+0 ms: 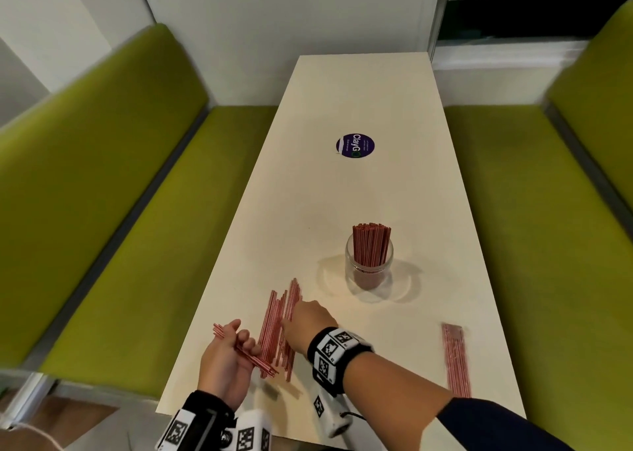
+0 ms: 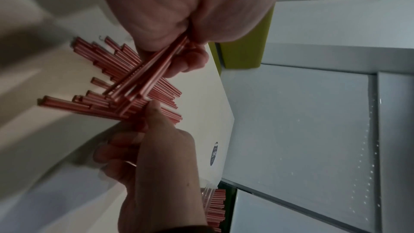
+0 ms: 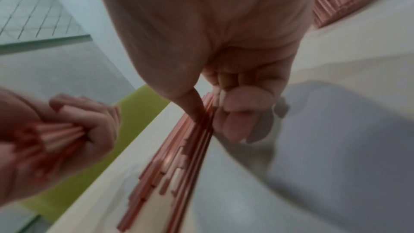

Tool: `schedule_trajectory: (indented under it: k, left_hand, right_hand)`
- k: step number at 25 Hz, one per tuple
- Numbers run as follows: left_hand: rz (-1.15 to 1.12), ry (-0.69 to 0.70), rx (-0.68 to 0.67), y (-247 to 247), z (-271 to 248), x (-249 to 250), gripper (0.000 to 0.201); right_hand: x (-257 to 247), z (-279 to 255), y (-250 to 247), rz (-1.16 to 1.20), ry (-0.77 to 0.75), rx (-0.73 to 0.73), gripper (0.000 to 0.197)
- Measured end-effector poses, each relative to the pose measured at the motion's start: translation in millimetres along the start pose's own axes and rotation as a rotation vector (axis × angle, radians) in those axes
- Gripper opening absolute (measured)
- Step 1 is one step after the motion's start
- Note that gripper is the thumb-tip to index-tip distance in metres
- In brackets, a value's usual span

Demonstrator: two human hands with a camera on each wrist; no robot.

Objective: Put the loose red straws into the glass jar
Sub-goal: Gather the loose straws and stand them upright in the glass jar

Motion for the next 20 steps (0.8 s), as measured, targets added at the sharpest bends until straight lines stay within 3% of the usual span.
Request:
schedule_trajectory:
  k: [2,6,8,11,13,16,18,20]
  left_hand:
    - [0.04,0.014,-0.014,3,0,-1,0.024]
    - [0.139,0.009,-0.062,11,-3,-5,0.025]
    - [0.184,0.0,-0.096,22,-9,-7,0.026]
    - [0.215,-0.06,-0.154,47,-19,-20,0.031]
    - [0.235,-0.133,-0.209,68,-28,-31,0.036]
    - [0.177,-0.215,-0.248,93,-38,-49,0.025]
    - [0.104,-0.222,-0.257,105,-46,-58,0.021]
    - [0.022,-0.239,-0.285,113,-55,-68,0.032]
  right_hand:
    - [2,2,0,0.037,0.007,-0.04,0.016]
    - [18,-2,0,0.183,-0.062,-0.067,0.027]
    - [22,-12,-4,0.384,-0.164,-0.069,0.03]
    - [15,-39,-13,0.65,-0.339,-0.185,0.024]
    - [6,-56,-20,0.552,-0.421,-0.23,0.022]
    - [6,-73,-41,0.201,-0.474,-0.126,0.023]
    - [12,-80,-51,0.125,-0.473,-0.118,0.028]
    - [23,-82,-56,0.118,-0.431,-0.134,0.032]
Point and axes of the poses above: each hand's wrist, its own z-axis towards the middle knuckle, its own y-axis out of the palm, x = y × z, the point moved 8 cm from there along z, towards the middle knuckle, and after that the axes turned 7 degrees about -z, right-handed, at the moved point
